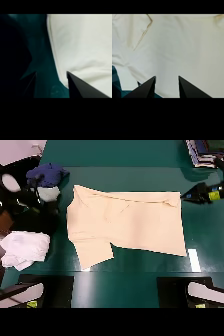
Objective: Fold the shirts.
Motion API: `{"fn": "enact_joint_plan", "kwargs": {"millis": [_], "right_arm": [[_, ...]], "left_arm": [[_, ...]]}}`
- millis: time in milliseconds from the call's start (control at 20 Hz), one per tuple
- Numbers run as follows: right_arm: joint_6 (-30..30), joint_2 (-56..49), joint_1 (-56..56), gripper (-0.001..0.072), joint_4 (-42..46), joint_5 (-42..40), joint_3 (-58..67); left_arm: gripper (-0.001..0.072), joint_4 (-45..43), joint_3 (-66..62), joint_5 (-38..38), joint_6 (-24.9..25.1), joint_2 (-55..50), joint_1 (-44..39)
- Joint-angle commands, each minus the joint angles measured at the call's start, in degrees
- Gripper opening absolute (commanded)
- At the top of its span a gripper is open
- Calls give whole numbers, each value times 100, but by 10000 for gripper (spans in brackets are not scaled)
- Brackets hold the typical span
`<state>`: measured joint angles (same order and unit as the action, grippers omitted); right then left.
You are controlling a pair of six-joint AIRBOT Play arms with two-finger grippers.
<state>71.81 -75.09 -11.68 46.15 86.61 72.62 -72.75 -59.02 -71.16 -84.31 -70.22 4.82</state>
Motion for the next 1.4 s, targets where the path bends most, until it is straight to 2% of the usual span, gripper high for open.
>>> {"fn": "enact_joint_plan", "kwargs": {"millis": [0,250,450,550,600,650,750,950,1200,1300,1350], "right_arm": [[-221,717,-238,336,-363,-168,-1106],[-243,1141,-245,336,-417,-223,-1403],[-243,1298,-245,335,-420,-286,-1403],[-243,1305,-245,336,-417,-284,-1403],[-240,1305,-245,335,-409,-284,-1403],[-240,1305,-251,336,-402,-286,-1403],[-240,1305,-358,335,-374,-238,-1405],[-22,1322,-911,336,540,0,-1495],[-24,1705,-1982,336,1261,-378,-2645],[-31,1781,-2339,336,1235,-415,-3045],[-44,1829,-2446,336,1233,-428,-3204]], "left_arm": [[455,339,1587,529,42,619,63],[455,1473,2396,1379,487,616,63],[455,1818,2577,1609,533,608,50],[453,2105,2577,1650,708,605,50],[392,2186,2577,1576,804,605,50],[358,2181,2577,1478,852,605,50],[356,2179,2575,1261,922,605,50],[355,2179,2557,1038,966,612,50],[355,2177,2553,1137,979,612,50],[353,2179,2553,1329,973,612,50],[166,2179,2553,1384,981,612,50]]}}
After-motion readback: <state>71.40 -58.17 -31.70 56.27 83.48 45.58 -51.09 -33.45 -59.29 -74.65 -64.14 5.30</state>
